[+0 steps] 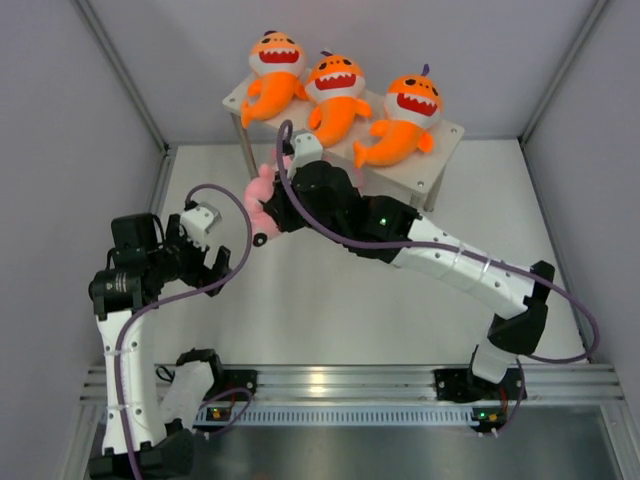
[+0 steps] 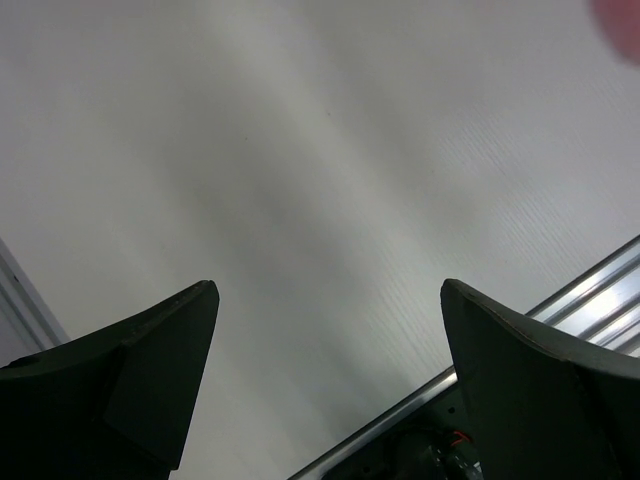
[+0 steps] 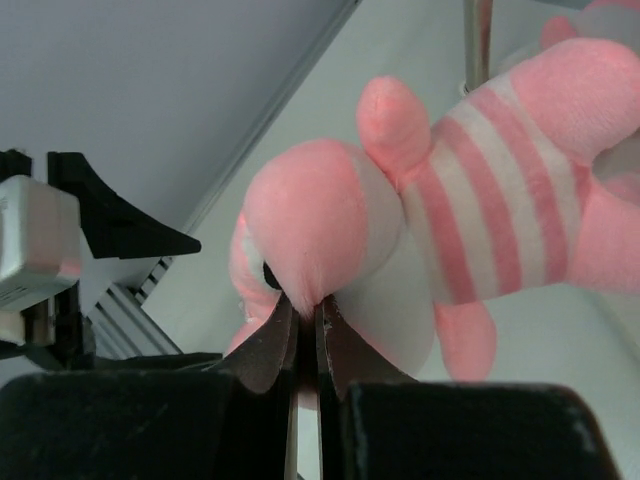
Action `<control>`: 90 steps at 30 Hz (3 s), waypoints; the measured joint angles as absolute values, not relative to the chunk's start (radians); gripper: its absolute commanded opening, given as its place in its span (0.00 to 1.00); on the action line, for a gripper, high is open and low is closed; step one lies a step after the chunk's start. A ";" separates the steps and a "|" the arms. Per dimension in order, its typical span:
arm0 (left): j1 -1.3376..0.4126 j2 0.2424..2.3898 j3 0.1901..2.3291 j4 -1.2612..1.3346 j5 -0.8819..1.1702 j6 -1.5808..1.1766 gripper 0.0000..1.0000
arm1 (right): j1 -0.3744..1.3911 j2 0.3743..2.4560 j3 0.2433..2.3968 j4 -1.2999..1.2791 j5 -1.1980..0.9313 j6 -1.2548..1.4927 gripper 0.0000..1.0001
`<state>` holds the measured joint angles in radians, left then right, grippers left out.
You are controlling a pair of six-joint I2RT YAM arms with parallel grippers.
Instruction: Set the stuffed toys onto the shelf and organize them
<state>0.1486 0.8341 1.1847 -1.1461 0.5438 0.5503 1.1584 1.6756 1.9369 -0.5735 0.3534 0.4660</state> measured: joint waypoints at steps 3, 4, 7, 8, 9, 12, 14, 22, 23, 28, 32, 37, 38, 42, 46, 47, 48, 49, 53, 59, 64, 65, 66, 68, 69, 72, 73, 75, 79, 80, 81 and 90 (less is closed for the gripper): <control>0.149 0.827 1.185 -1.171 0.578 0.567 0.99 | 1.158 1.713 1.904 -0.546 0.342 0.491 0.00; 0.149 0.827 1.185 -1.177 0.589 0.570 0.99 | 1.158 1.722 1.887 -0.529 0.342 0.500 0.00; 0.149 0.828 1.185 -1.184 0.632 0.575 0.99 | 1.156 1.750 1.847 -0.486 0.339 0.535 0.00; 0.149 0.829 1.185 -1.184 0.648 0.575 0.99 | 1.149 1.763 1.836 -0.472 0.326 0.555 0.00; 0.149 0.830 1.185 -1.184 0.665 0.575 0.99 | 1.145 1.775 1.827 -0.455 0.309 0.574 0.00; 0.149 0.838 1.185 -1.188 0.707 0.575 0.99 | 1.124 1.815 1.812 -0.410 0.254 0.635 0.00; 0.149 0.851 1.185 -1.190 0.729 0.575 0.99 | 1.113 1.843 1.811 -0.383 0.233 0.670 0.00; 0.148 0.960 1.180 -1.137 0.676 0.514 0.99 | 1.106 1.891 1.808 -0.321 0.183 0.762 0.00; 0.148 0.965 1.173 -1.115 0.653 0.503 0.99 | 1.106 1.890 1.803 -0.311 0.180 0.768 0.00; 0.148 0.967 1.156 -1.049 0.594 0.475 0.99 | 1.110 1.872 1.721 -0.255 0.165 0.798 0.00; 0.147 0.967 1.156 -1.022 0.627 0.469 0.90 | 1.110 1.872 1.700 -0.252 0.146 0.816 0.00; 0.147 0.967 1.148 -1.006 0.676 0.467 0.99 | 1.110 1.870 1.696 -0.220 0.133 0.830 0.00; 0.147 0.967 1.142 -1.001 0.683 0.467 0.99 | 1.110 1.869 1.695 -0.219 0.134 0.831 0.00; 0.147 0.967 1.123 -0.997 0.693 0.466 0.94 | 1.110 1.867 1.695 -0.206 0.134 0.831 0.00; 0.147 0.973 1.122 -0.995 0.702 0.463 0.62 | 1.110 1.865 1.695 -0.195 0.129 0.831 0.00; 0.147 0.978 1.122 -0.994 0.707 0.463 0.56 | 1.110 1.865 1.694 -0.190 0.126 0.830 0.00; 0.148 0.984 1.122 -0.994 0.713 0.464 0.43 | 1.110 1.864 1.689 -0.181 0.123 0.828 0.00; 0.148 0.988 1.122 -0.995 0.719 0.461 0.36 | 1.110 1.861 1.681 -0.172 0.119 0.823 0.01; 0.148 0.998 1.122 -0.997 0.754 0.460 0.00 | 1.106 1.837 1.640 -0.138 0.100 0.797 0.02; 0.147 1.010 1.122 -0.999 0.793 0.464 0.00 | 1.093 1.794 1.589 -0.109 0.041 0.734 0.37; 0.149 1.006 1.106 -0.994 0.799 0.487 0.00 | 1.069 1.715 1.542 -0.152 -0.078 0.575 0.75; 0.149 1.003 1.099 -0.995 0.801 0.495 0.00 | 1.063 1.689 1.533 -0.179 -0.104 0.524 0.77; 0.149 0.999 1.088 -0.994 0.809 0.505 0.00 | 1.056 1.660 1.529 -0.210 -0.125 0.453 0.79; 0.148 0.995 1.070 -0.995 0.828 0.518 0.00 | 1.041 1.591 1.514 -0.274 -0.152 0.300 0.81; 0.148 0.996 1.063 -0.995 0.838 0.524 0.00 | 1.033 1.542 1.498 -0.312 -0.157 0.195 0.82; 0.140 1.015 1.056 -1.002 0.873 0.546 0.00 | 1.023 1.404 1.427 -0.380 -0.146 -0.068 0.83; 0.129 1.029 1.056 -1.005 0.882 0.556 0.00 | 1.023 1.365 1.401 -0.395 -0.137 -0.133 0.83; 0.097 1.064 1.056 -1.015 0.891 0.578 0.00 | 1.023 1.292 1.346 -0.421 -0.116 -0.279 0.83; -0.023 1.118 1.057 -1.073 0.893 0.643 0.00 | 1.000 1.263 1.314 -0.485 -0.104 -0.505 0.80; -0.061 1.121 1.057 -1.090 0.893 0.663 0.00 | 0.984 1.272 1.314 -0.506 -0.110 -0.546 0.79; -0.095 1.119 1.057 -1.108 0.894 0.685 0.00 | 0.964 1.284 1.315 -0.532 -0.123 -0.586 0.79; -0.224 1.103 1.066 -1.255 0.901 0.843 0.00 | 0.909 1.409 1.321 -0.695 -0.260 -0.720 0.73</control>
<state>-0.2245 1.1034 1.0660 -1.2549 0.9012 0.8433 0.9092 1.4090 1.3209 -0.6949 -0.2604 -0.7200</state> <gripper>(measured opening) 0.101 0.729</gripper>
